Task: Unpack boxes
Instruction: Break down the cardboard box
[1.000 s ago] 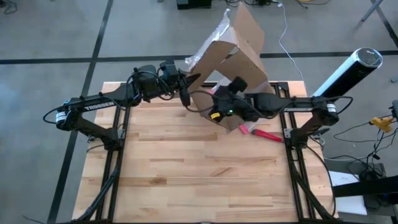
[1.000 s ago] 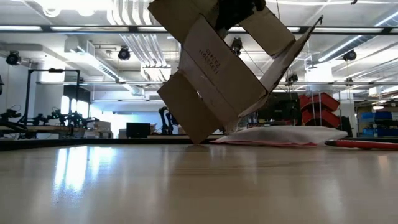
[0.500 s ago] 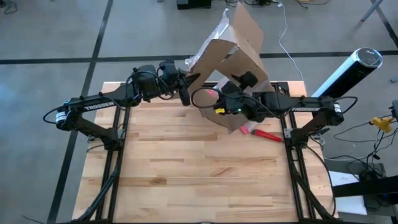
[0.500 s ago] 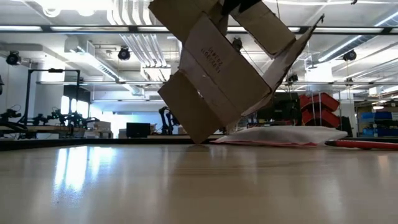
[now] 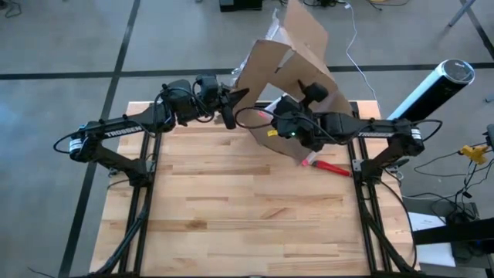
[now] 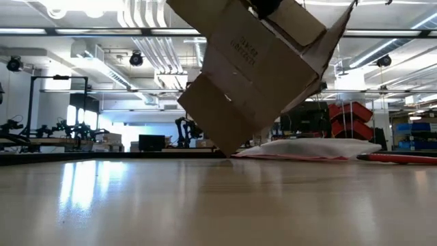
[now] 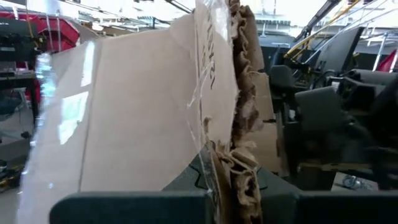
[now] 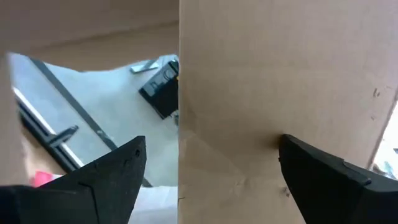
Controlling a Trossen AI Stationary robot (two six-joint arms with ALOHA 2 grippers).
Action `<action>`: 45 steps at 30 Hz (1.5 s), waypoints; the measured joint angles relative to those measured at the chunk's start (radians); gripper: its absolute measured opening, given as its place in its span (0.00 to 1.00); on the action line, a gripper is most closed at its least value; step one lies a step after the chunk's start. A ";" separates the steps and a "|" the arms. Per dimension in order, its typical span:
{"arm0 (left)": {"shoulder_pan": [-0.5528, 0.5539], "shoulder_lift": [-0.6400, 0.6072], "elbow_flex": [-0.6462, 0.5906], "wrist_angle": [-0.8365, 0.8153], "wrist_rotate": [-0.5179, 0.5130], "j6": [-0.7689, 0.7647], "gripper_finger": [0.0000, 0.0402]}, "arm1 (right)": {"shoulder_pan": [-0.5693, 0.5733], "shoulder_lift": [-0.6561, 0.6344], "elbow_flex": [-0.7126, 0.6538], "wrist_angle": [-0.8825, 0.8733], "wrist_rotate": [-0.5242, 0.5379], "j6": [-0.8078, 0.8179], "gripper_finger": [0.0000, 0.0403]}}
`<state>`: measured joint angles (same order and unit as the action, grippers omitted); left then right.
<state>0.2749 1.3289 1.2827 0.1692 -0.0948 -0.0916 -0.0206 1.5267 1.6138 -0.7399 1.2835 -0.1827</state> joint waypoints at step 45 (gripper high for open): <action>0.004 0.001 0.000 -0.135 0.009 0.091 0.00 | 0.040 -0.146 0.000 0.563 0.025 -0.487 0.69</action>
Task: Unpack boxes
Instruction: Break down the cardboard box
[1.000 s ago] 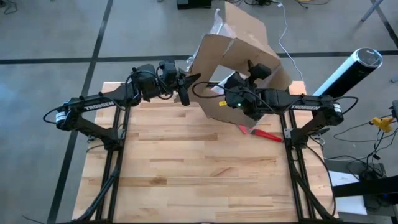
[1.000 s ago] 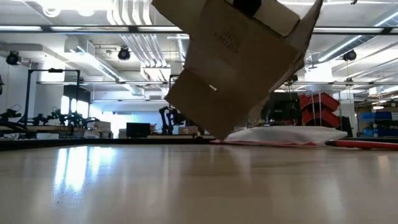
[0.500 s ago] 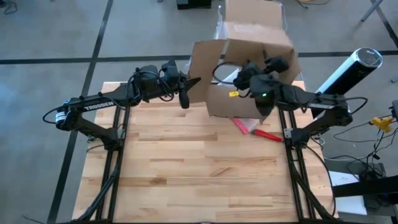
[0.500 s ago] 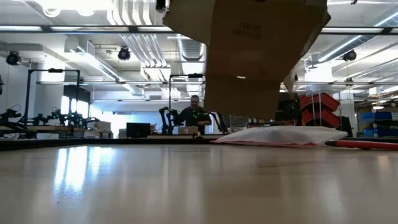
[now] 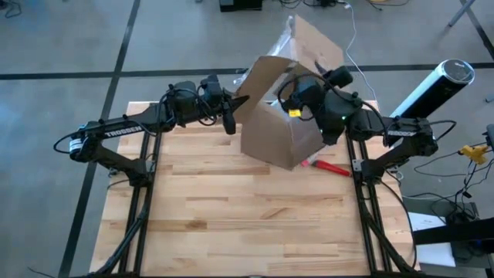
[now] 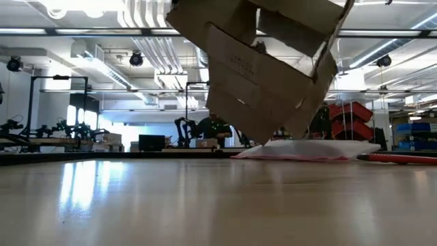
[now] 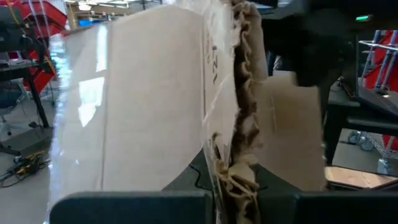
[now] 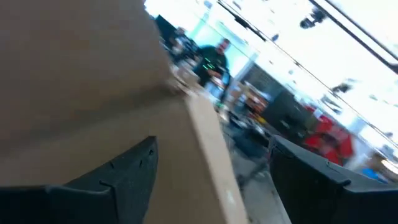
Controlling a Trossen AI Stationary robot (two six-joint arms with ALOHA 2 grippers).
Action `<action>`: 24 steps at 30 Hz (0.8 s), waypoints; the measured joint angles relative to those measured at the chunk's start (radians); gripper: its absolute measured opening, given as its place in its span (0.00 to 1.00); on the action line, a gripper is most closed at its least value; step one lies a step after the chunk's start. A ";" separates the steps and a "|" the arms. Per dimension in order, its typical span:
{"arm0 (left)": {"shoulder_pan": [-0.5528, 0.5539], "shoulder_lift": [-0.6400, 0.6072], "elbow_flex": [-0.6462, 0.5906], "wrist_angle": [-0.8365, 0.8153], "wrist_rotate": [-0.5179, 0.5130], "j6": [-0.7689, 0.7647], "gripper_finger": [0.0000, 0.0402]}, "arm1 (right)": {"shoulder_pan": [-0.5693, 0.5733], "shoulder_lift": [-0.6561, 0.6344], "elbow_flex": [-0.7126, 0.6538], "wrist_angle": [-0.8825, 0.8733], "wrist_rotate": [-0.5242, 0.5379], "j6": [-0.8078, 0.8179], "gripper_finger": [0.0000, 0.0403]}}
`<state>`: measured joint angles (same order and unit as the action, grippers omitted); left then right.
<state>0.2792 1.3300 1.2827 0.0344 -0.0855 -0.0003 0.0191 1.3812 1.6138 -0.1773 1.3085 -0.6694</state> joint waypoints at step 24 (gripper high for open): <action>0.007 0.006 0.048 0.081 -0.012 -0.001 0.00 | 0.046 0.146 0.000 -0.244 0.003 0.095 0.85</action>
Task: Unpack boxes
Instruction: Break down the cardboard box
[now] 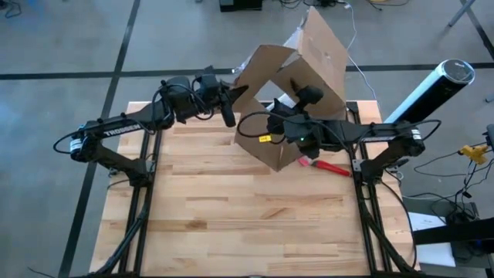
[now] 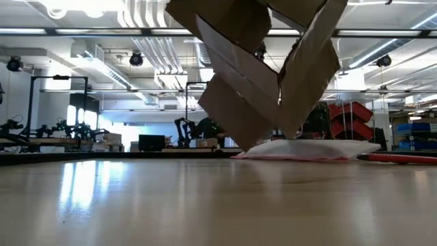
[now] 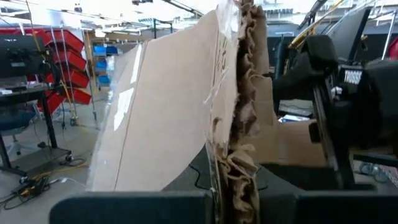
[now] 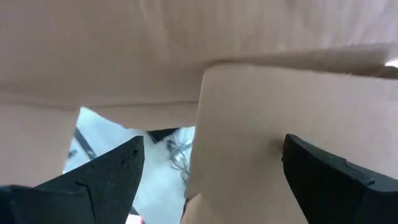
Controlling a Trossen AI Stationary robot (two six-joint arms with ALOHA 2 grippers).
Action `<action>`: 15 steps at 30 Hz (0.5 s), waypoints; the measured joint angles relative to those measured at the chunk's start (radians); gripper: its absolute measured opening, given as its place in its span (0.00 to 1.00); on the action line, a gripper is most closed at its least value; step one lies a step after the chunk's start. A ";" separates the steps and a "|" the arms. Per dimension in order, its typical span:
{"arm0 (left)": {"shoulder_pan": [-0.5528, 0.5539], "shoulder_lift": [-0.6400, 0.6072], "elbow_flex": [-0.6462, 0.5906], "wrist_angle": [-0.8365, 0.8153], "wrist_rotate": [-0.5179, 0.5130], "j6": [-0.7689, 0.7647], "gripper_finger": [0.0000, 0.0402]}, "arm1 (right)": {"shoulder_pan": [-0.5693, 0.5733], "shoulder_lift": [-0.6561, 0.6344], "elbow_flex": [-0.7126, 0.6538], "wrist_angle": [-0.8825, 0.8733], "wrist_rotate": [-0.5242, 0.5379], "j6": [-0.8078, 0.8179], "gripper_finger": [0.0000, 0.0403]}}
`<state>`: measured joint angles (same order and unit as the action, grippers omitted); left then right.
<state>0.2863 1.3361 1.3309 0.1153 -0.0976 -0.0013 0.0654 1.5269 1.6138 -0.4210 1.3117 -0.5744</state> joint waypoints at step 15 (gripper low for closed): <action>0.000 0.000 0.065 -0.031 0.017 -0.030 0.00 | -0.015 0.034 0.000 0.002 0.141 -0.091 0.85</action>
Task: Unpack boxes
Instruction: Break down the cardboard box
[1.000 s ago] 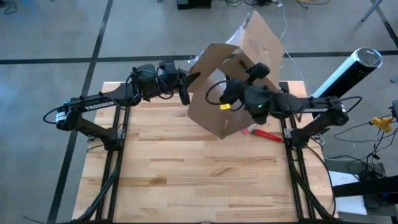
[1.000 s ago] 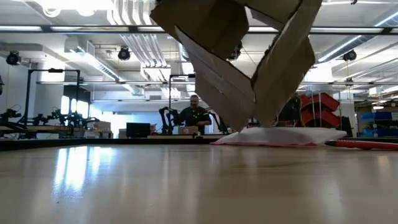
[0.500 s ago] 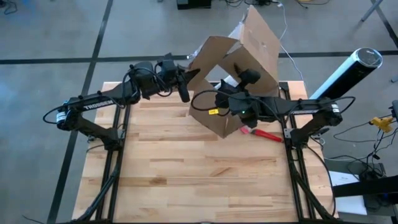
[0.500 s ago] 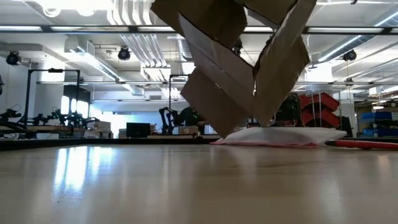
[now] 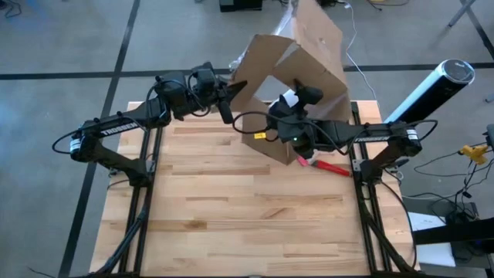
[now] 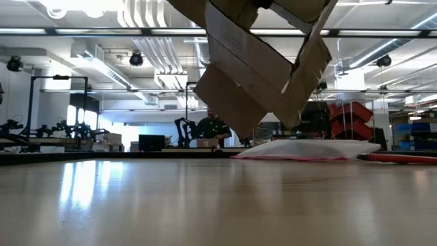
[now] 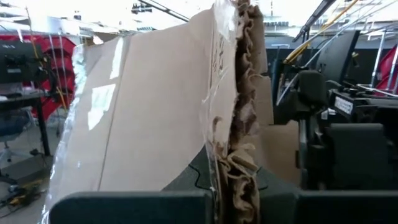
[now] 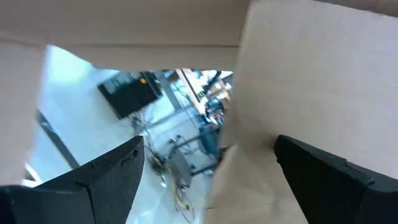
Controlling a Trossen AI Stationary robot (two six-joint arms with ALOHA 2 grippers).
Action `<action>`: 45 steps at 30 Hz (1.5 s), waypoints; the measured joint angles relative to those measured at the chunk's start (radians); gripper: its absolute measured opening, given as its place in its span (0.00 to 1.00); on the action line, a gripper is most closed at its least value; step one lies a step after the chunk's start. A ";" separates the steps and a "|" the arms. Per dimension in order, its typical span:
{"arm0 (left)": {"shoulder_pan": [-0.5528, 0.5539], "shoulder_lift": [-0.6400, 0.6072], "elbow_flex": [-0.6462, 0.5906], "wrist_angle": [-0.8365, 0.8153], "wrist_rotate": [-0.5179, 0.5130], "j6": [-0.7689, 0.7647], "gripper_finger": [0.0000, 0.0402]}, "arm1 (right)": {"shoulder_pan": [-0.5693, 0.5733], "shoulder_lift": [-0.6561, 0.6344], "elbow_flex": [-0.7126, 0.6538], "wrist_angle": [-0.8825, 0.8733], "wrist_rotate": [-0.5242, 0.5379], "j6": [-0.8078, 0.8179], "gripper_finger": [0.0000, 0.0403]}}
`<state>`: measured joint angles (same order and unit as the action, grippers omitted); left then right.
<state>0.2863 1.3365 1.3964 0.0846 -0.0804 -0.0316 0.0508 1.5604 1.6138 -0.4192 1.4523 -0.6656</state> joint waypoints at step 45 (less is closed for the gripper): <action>0.006 0.083 -0.003 -0.224 0.081 0.160 0.00 | -0.021 -0.051 0.153 0.036 0.122 -0.096 0.85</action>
<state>0.2928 1.4197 1.3933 -0.1390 0.0009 0.1283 0.0301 1.5090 1.7666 -0.3833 1.5747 -0.7614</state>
